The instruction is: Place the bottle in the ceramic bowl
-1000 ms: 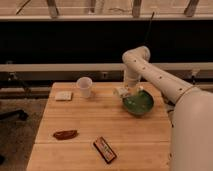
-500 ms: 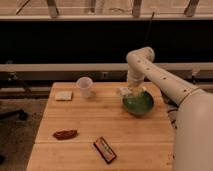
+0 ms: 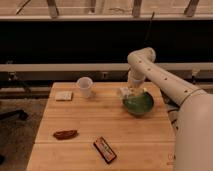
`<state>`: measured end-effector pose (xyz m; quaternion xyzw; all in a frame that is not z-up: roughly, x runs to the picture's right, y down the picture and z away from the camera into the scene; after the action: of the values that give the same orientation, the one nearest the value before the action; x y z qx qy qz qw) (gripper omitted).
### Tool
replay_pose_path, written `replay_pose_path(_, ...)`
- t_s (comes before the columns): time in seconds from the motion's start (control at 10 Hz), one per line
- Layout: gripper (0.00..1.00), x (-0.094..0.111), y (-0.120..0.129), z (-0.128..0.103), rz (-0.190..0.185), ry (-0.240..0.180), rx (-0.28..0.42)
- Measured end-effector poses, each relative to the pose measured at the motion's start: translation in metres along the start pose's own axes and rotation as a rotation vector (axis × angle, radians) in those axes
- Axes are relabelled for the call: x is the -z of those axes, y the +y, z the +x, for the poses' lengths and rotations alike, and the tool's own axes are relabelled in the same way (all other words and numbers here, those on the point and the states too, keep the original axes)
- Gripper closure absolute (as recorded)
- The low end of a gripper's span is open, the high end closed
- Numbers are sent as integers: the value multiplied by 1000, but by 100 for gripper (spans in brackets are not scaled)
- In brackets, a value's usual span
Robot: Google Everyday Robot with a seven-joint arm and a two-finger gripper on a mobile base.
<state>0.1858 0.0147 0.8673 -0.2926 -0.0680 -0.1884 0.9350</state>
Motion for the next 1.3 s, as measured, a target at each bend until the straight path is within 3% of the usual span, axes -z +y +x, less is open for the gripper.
replay_pose_path(1.3, 94, -3, 11, 16, -15, -7, -20)
